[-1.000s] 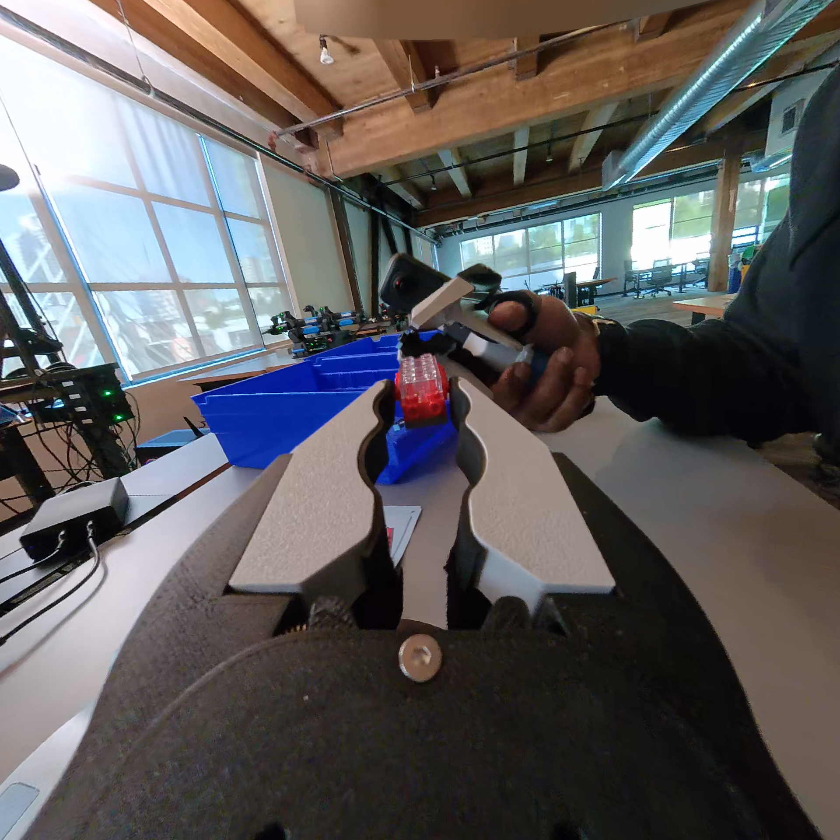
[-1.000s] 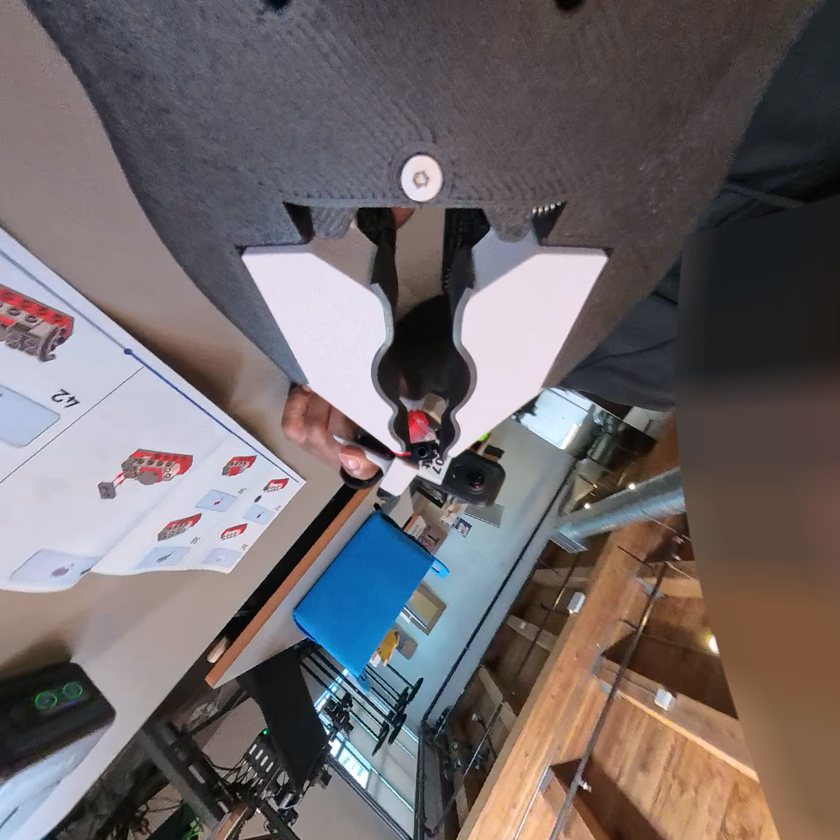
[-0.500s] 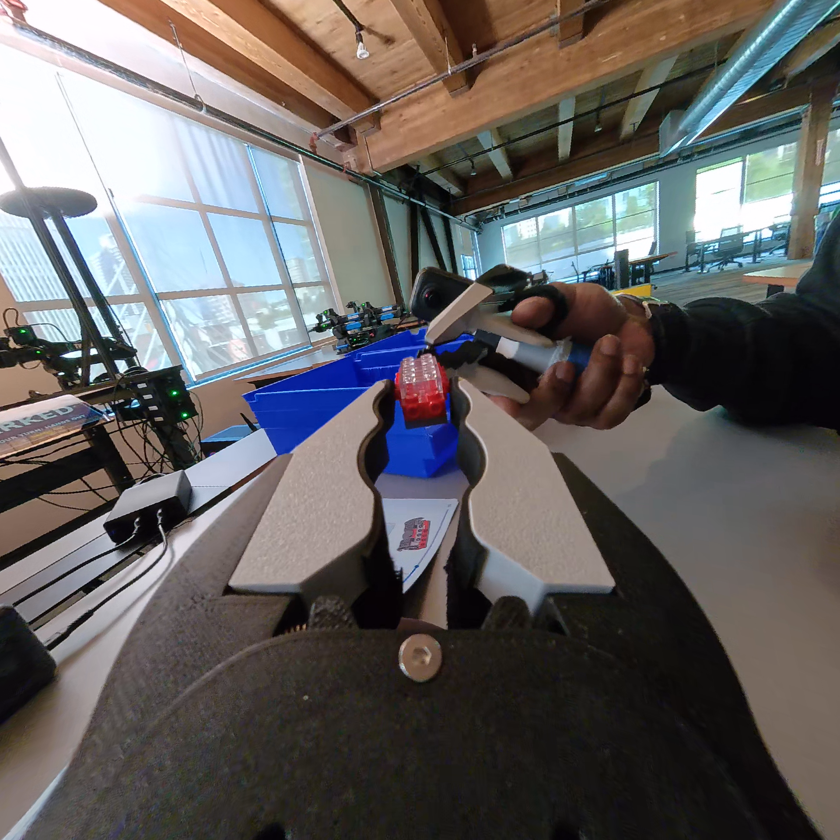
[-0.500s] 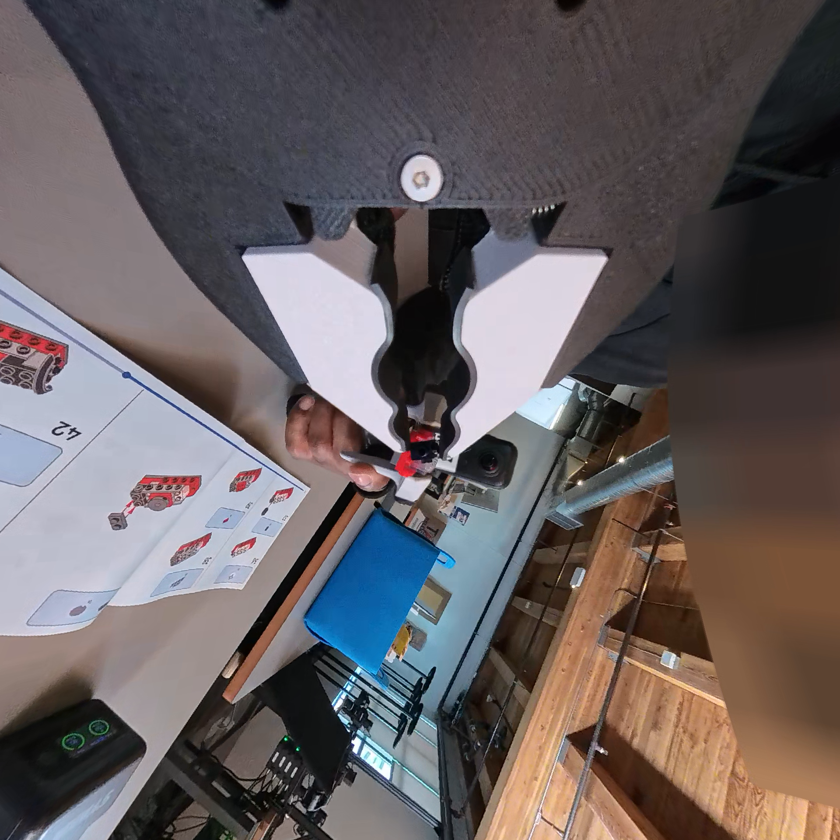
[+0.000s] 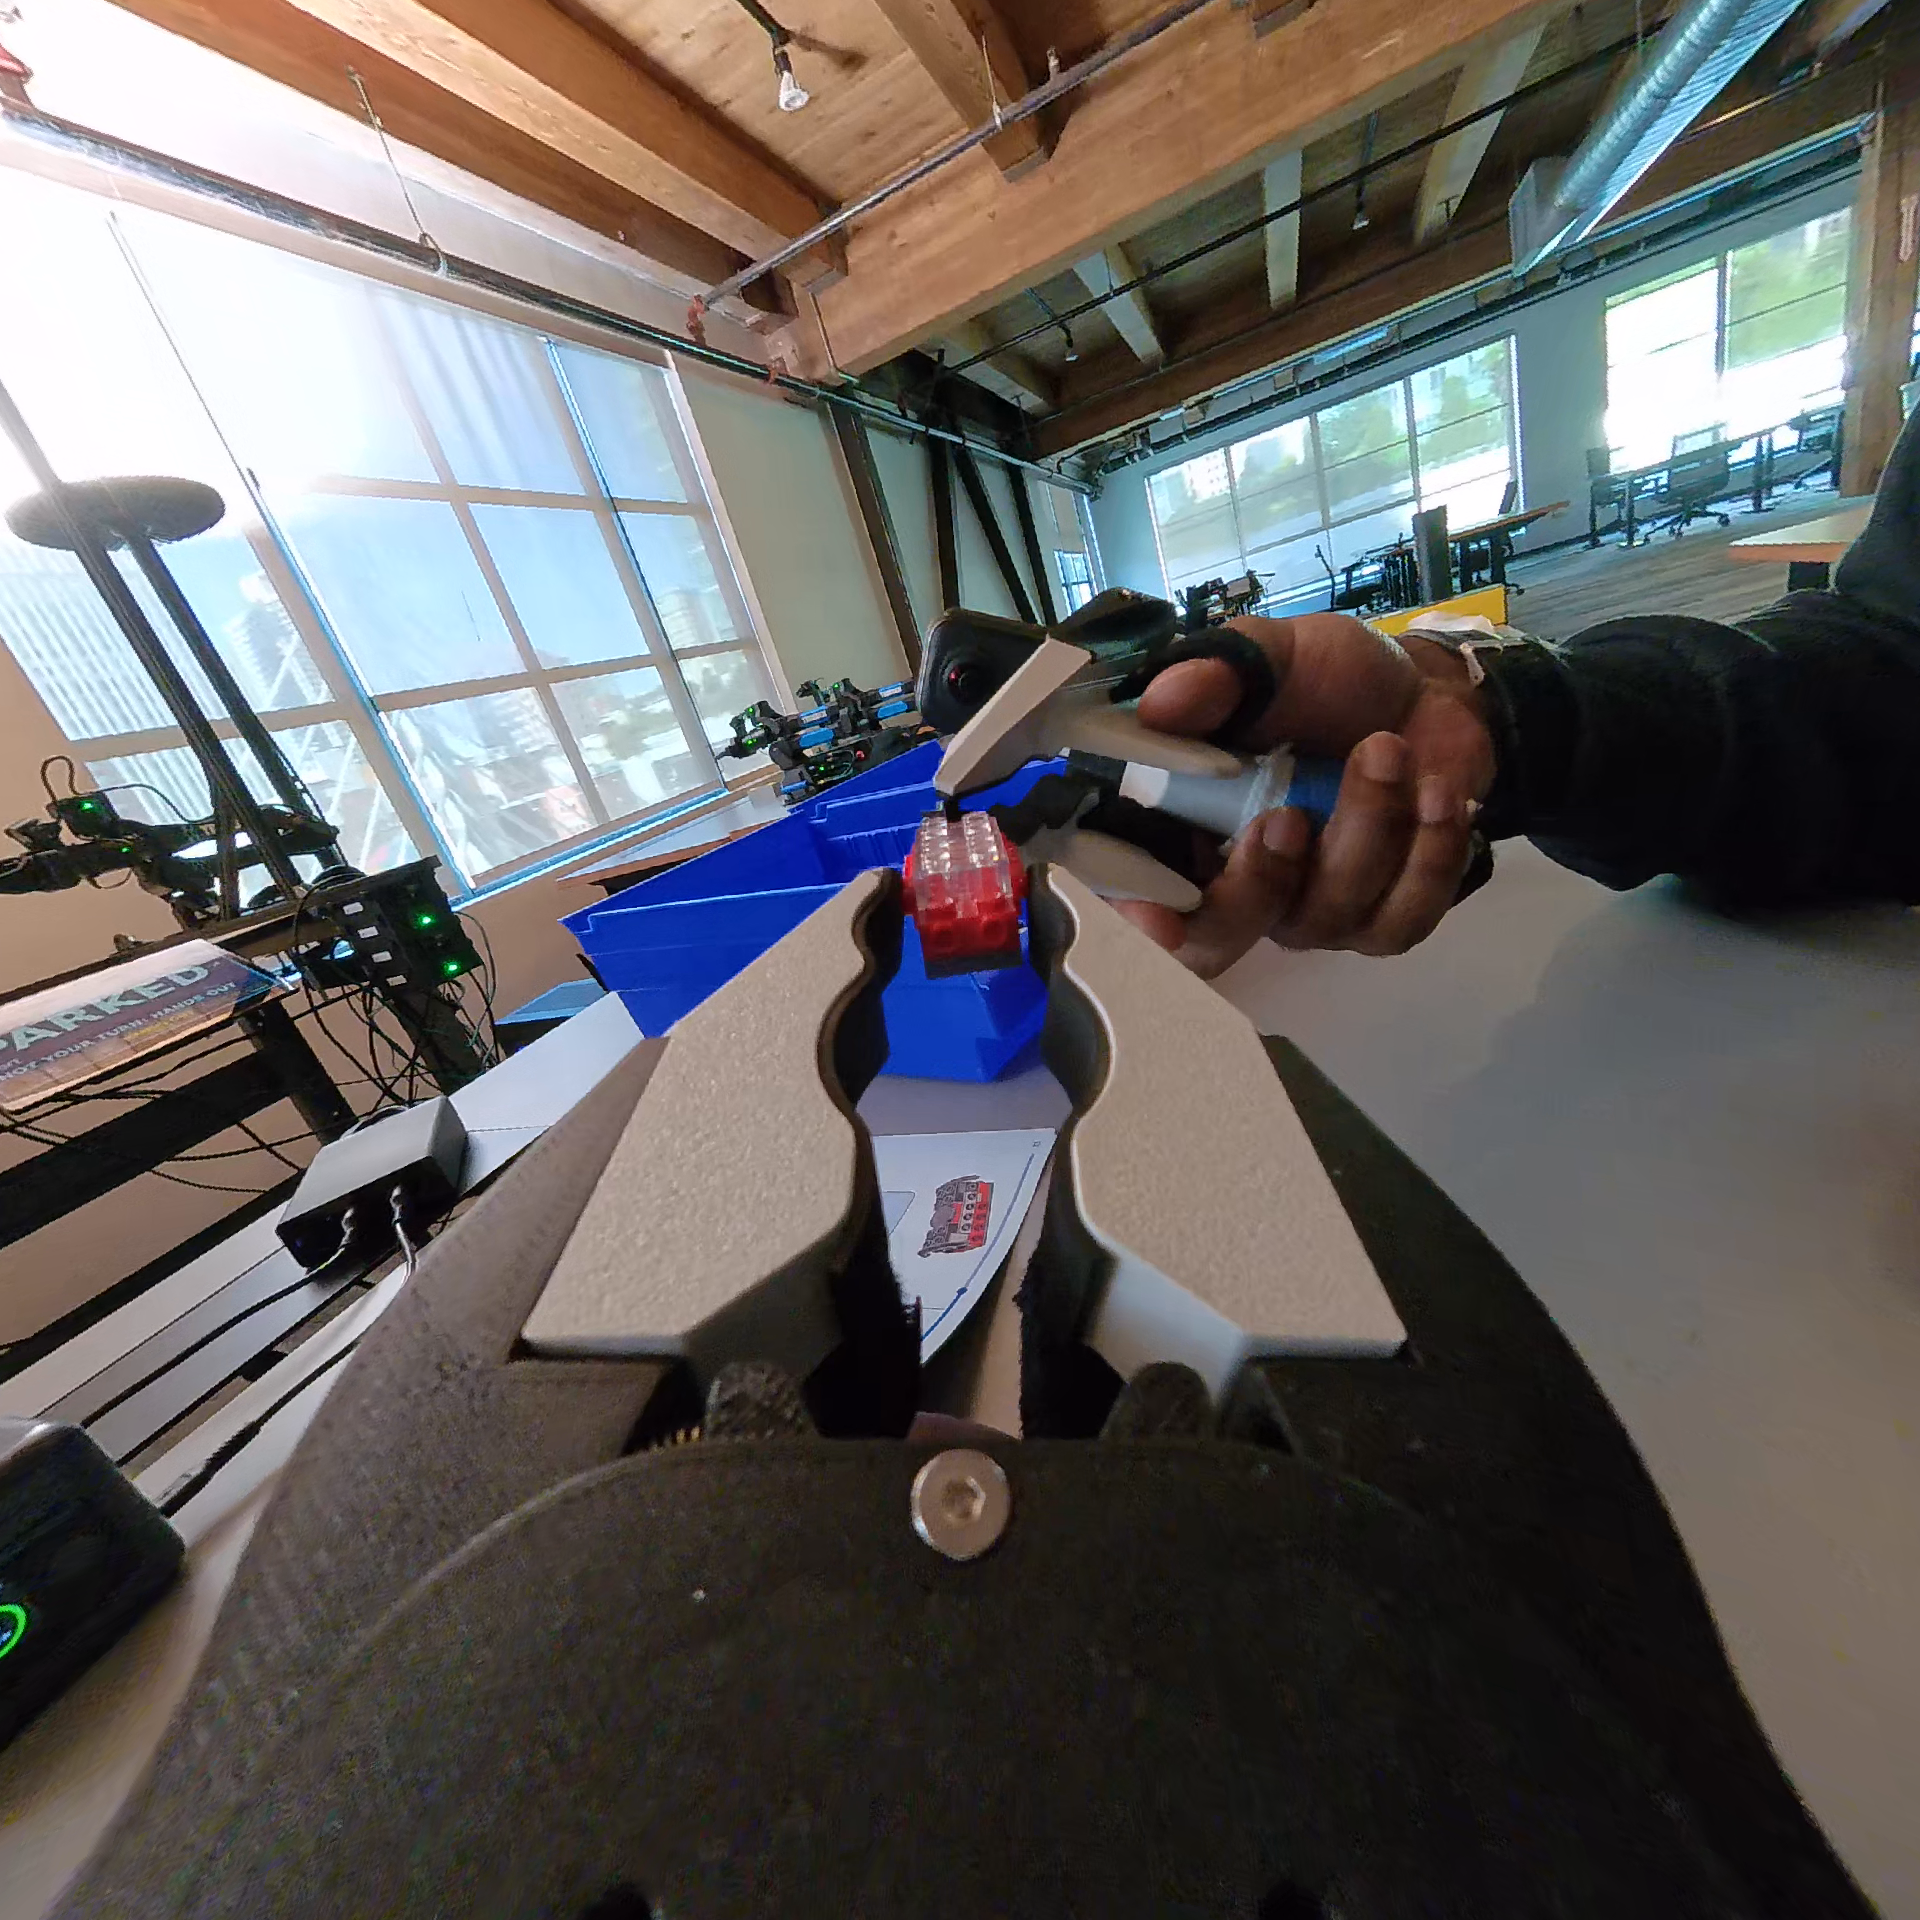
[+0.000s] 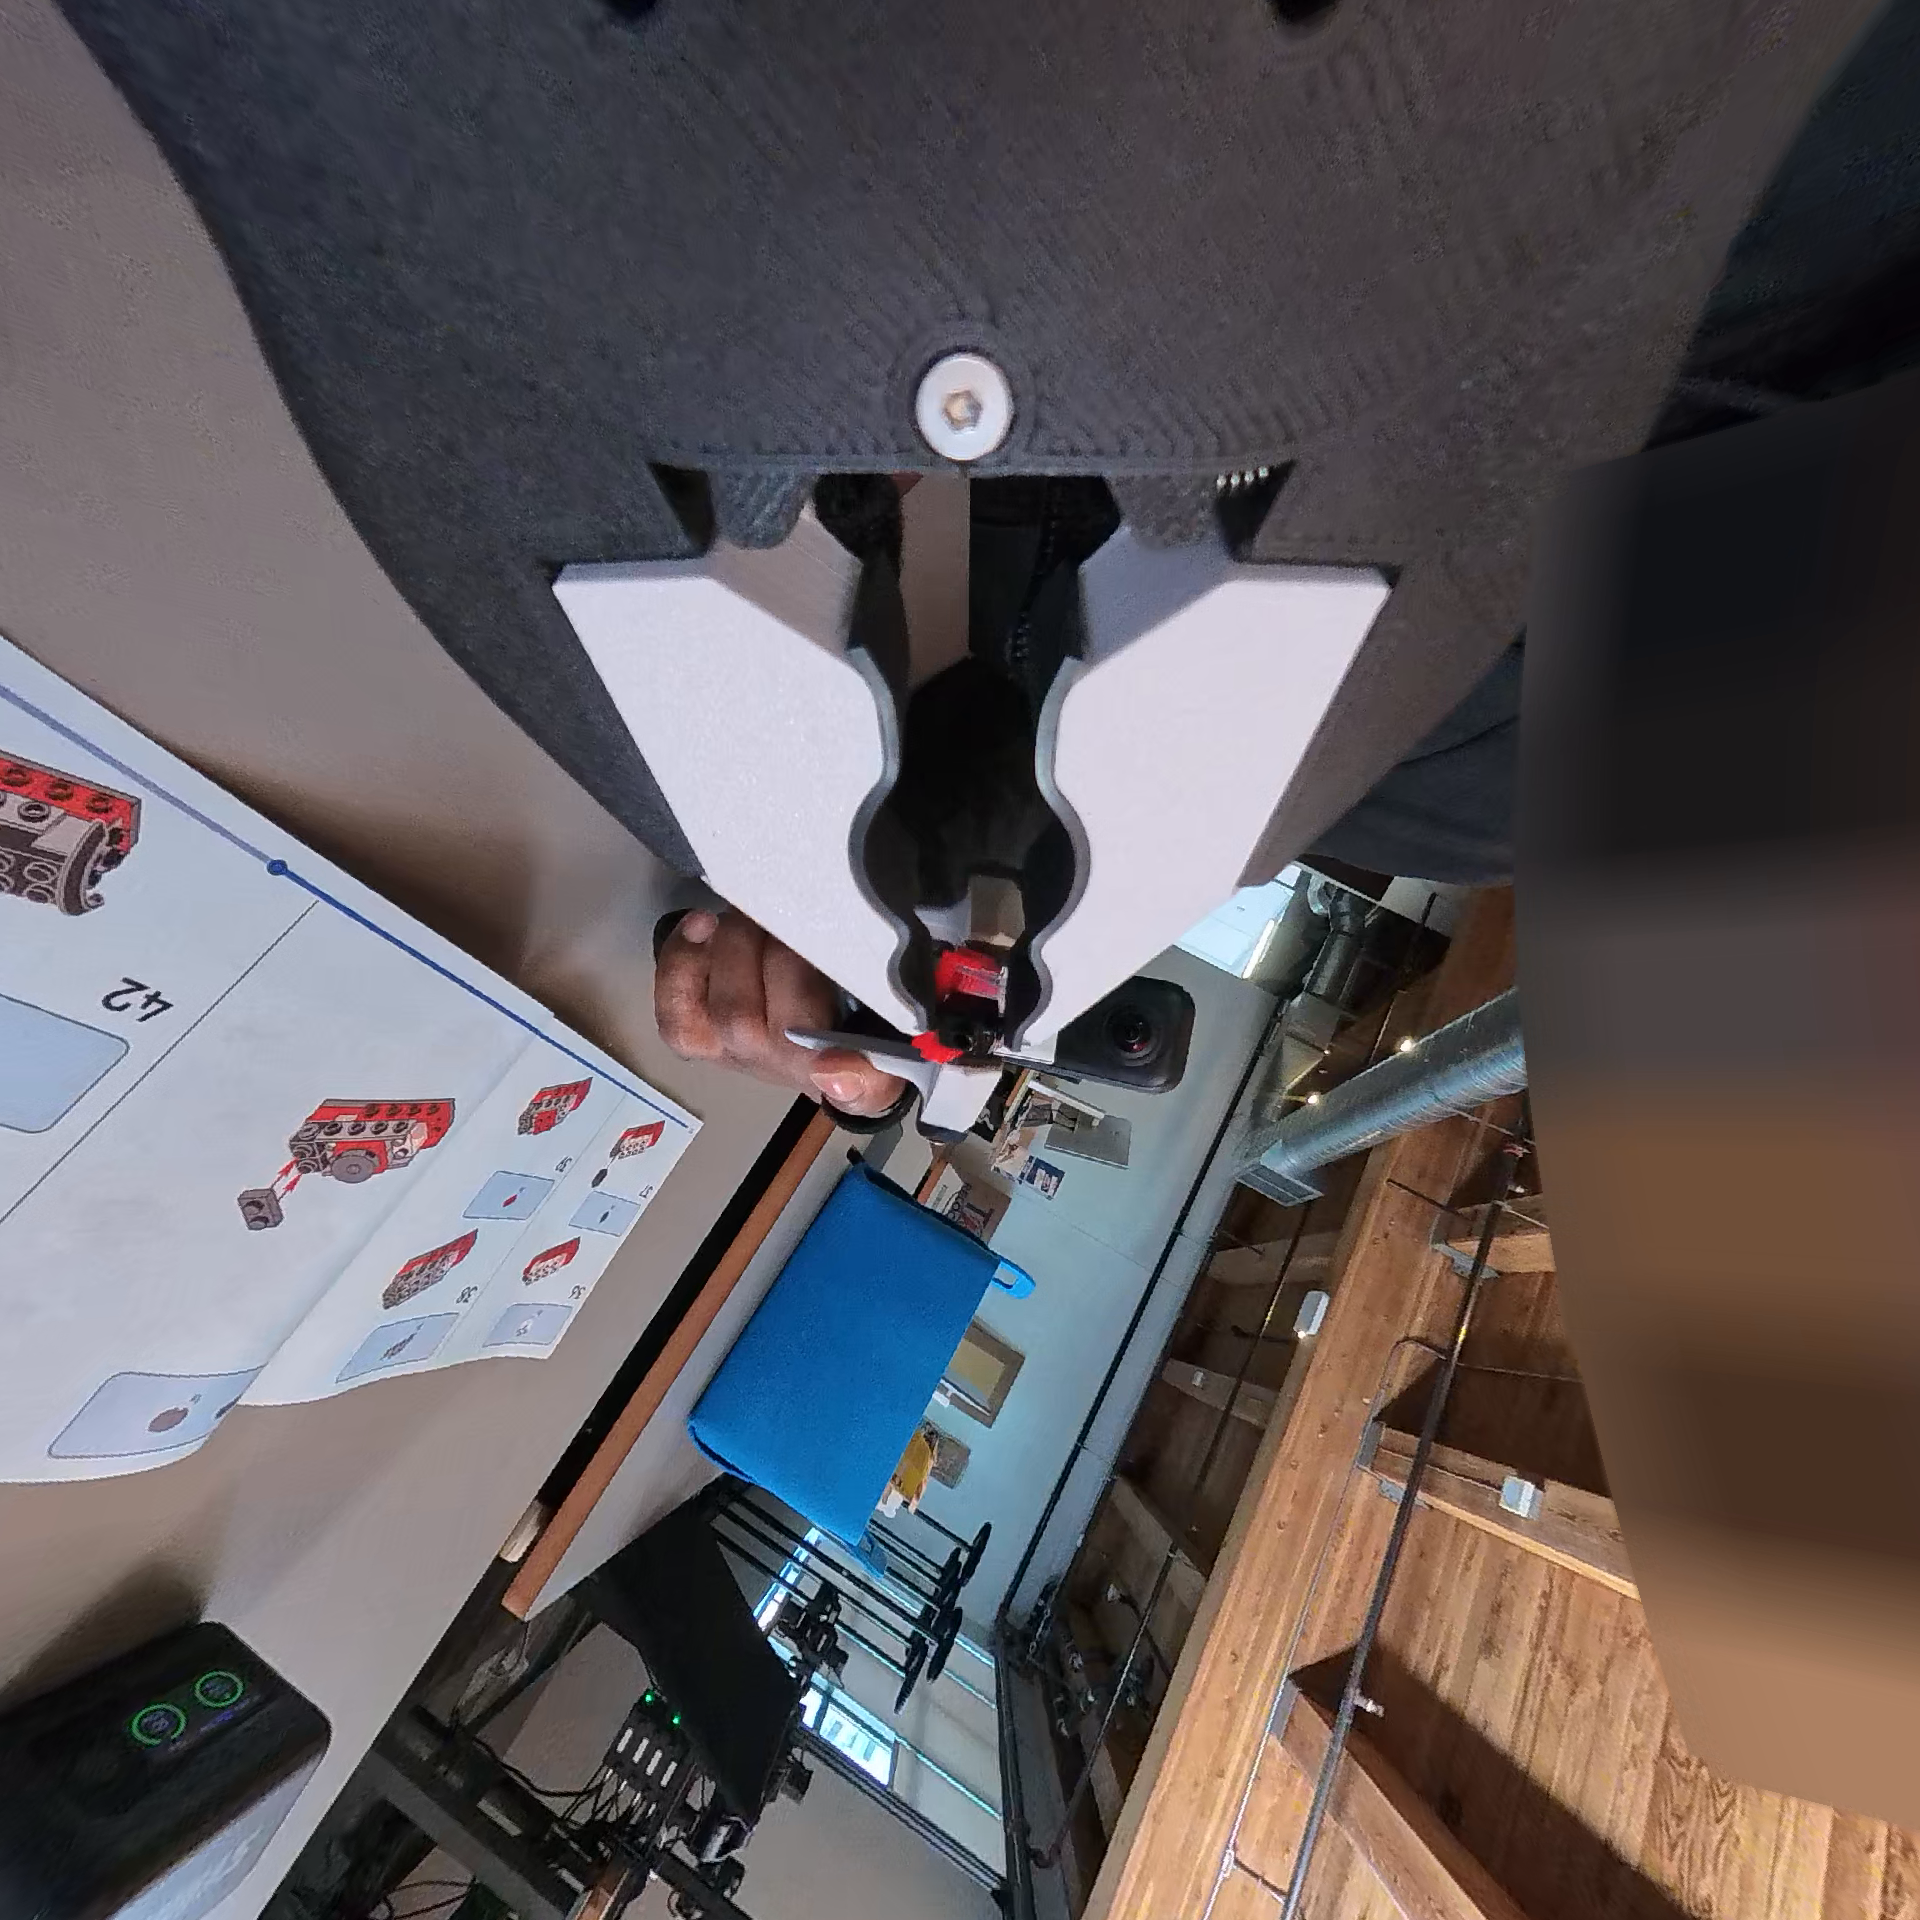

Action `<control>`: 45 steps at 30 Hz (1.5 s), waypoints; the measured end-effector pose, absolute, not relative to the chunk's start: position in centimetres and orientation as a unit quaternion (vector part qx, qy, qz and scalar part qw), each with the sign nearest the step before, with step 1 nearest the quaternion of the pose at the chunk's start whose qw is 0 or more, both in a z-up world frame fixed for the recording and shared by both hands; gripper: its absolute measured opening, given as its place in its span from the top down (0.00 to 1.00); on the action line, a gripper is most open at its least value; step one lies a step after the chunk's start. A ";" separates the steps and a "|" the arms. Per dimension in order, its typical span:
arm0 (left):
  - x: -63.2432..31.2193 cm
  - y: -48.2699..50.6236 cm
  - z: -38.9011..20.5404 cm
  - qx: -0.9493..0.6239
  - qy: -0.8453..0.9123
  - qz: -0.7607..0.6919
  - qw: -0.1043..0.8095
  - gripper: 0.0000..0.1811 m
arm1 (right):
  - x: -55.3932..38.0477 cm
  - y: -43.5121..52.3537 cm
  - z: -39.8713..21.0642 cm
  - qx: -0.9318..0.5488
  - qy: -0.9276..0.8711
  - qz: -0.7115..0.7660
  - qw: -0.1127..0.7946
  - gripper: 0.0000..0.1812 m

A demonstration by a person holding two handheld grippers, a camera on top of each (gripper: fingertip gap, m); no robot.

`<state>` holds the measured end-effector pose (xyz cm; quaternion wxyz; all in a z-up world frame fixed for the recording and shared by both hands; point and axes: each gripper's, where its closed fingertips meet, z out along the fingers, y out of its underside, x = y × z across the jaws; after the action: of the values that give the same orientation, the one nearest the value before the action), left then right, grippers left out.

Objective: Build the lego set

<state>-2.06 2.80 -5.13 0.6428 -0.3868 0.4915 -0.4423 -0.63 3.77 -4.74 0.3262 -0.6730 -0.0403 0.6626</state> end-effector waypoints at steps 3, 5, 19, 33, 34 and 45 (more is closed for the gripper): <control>-2.0 2.8 -5.1 -0.389 0.489 -0.445 0.642 0.87 | -0.6 3.8 -4.8 -0.675 -0.039 0.659 0.330 0.93; -2.0 2.9 -5.1 -0.391 0.485 -0.450 0.639 0.87 | -0.6 3.9 -4.8 -0.676 -0.037 0.655 0.335 0.93; -1.9 3.1 -4.8 -0.404 0.451 -0.499 0.620 0.87 | -0.6 4.1 -4.3 -0.684 -0.032 0.629 0.368 0.91; -1.9 3.7 -4.8 -0.422 0.424 -0.536 0.595 0.87 | 0.7 5.2 -5.0 -0.706 -0.023 0.584 0.401 0.90; -2.0 3.8 -4.8 -0.424 0.423 -0.534 0.596 0.87 | 1.2 5.5 -5.2 -0.712 -0.026 0.568 0.411 0.89; -2.2 3.8 -5.2 -0.439 0.430 -0.532 0.582 0.87 | 9.6 0.7 -8.4 -0.792 -0.111 0.391 0.455 0.89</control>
<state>-2.20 3.83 -5.17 0.5824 -0.4395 0.4296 -0.5321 9.58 0.66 -8.40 0.4547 -0.7924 -0.1108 0.3911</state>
